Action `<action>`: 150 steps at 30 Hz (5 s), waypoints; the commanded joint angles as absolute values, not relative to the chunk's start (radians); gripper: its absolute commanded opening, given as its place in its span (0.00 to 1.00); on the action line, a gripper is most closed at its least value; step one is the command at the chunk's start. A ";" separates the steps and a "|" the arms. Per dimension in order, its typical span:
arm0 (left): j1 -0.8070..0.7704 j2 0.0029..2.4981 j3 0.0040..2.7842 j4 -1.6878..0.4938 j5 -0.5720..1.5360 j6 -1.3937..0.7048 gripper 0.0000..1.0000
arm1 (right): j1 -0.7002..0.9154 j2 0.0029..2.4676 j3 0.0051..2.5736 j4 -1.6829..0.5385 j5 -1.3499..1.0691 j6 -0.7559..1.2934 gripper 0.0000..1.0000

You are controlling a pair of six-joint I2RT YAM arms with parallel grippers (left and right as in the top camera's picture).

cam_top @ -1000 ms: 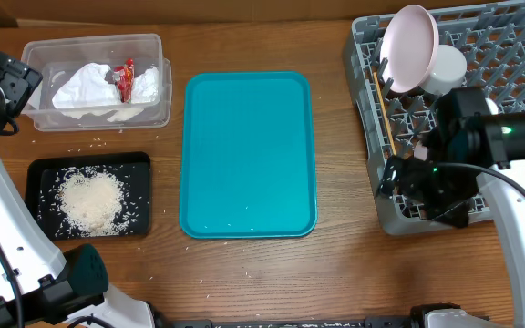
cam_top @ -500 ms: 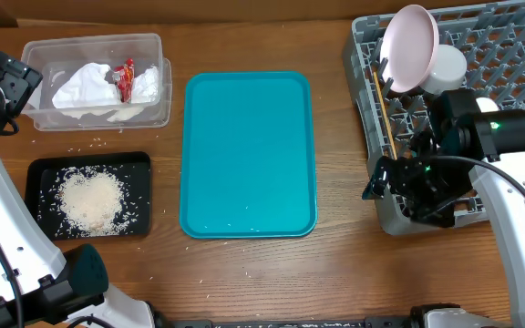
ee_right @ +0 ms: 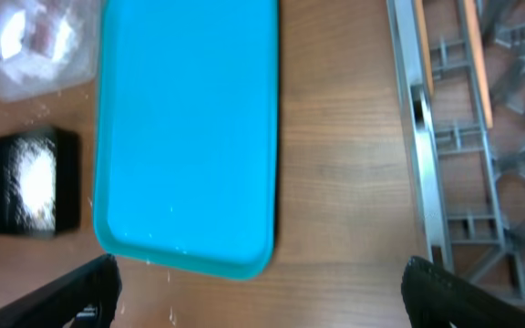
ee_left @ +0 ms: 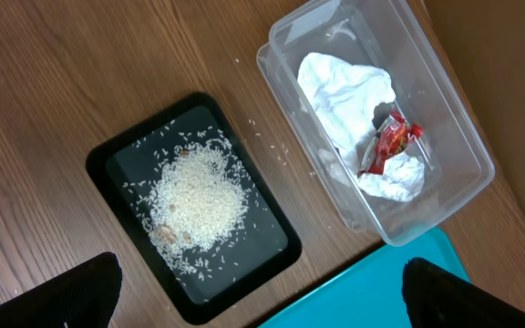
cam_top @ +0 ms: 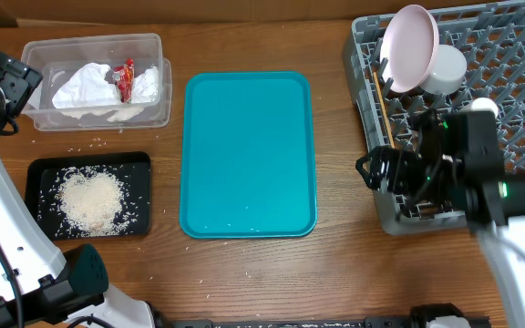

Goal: Sort waste into correct bins and load items into the dishwasher

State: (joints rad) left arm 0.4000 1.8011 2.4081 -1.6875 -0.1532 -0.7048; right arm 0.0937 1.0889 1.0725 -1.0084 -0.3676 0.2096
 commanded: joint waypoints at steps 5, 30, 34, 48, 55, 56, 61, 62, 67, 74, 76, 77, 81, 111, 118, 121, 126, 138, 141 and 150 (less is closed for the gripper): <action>0.399 1.811 2.404 -1.689 -0.156 -0.718 1.00 | 0.098 0.743 0.691 -0.656 -0.406 0.155 1.00; 0.399 1.811 2.404 -1.689 -0.156 -0.718 1.00 | 0.097 0.172 0.008 0.123 -0.307 0.156 1.00; 0.399 1.811 2.404 -1.689 -0.156 -0.719 1.00 | 0.096 0.121 0.008 0.118 -0.236 0.155 1.00; 0.399 1.811 2.403 -1.689 -0.156 -0.718 1.00 | 0.083 0.002 0.008 -0.065 -0.104 0.155 1.00; 0.399 1.811 2.404 -1.689 -0.156 -0.719 1.00 | 0.083 0.002 0.008 -0.084 0.022 0.115 1.00; 0.399 1.811 2.404 -1.689 -0.156 -0.719 1.00 | 0.083 0.002 0.008 -0.084 0.022 0.098 1.00; 0.399 1.811 2.403 -1.689 -0.156 -0.719 1.00 | 0.083 0.002 0.008 -0.084 0.019 0.078 1.00; 0.399 1.811 2.404 -1.689 -0.156 -0.718 1.00 | 0.083 0.002 0.008 -0.084 0.011 0.078 1.00; 0.399 1.811 2.404 -1.689 -0.156 -0.718 1.00 | 0.084 0.003 0.008 -0.084 -0.002 0.078 1.00; 0.399 1.811 2.404 -1.689 -0.156 -0.718 1.00 | 0.084 0.003 0.008 -0.084 -0.001 0.078 1.00; 0.399 1.811 2.403 -1.689 -0.156 -0.718 1.00 | 0.084 0.003 0.008 -0.084 -0.001 0.078 1.00; 0.399 1.811 2.404 -1.689 -0.156 -0.718 1.00 | 0.084 0.003 0.008 -0.084 -0.001 0.078 1.00; 0.399 1.811 2.403 -1.689 -0.156 -0.718 1.00 | 0.084 0.003 0.008 -0.084 -0.001 0.078 1.00; 0.399 1.811 2.403 -1.689 -0.157 -0.718 1.00 | 0.084 0.003 0.008 -0.084 -0.001 0.078 1.00; 0.399 1.811 2.403 -1.690 -0.152 -0.584 1.00 | 0.084 0.003 0.008 -0.084 -0.001 0.078 1.00; 0.397 1.803 2.404 -1.689 -0.047 -0.567 1.00 | 0.084 0.003 0.008 -0.084 -0.001 0.078 1.00; 0.361 1.752 2.397 -1.689 -0.019 -0.544 1.00 | 0.084 0.003 0.008 -0.084 -0.001 0.078 1.00; 0.289 1.439 1.917 -1.509 -0.138 -0.534 1.00 | 0.084 0.003 0.008 -0.084 -0.001 0.078 1.00; 0.280 1.342 1.720 -1.389 -0.101 -0.527 1.00 | 0.084 0.003 0.008 -0.084 -0.001 0.078 1.00; 0.179 1.047 1.143 -0.897 0.026 -0.401 1.00 | 0.084 0.003 0.008 -0.084 -0.001 0.078 1.00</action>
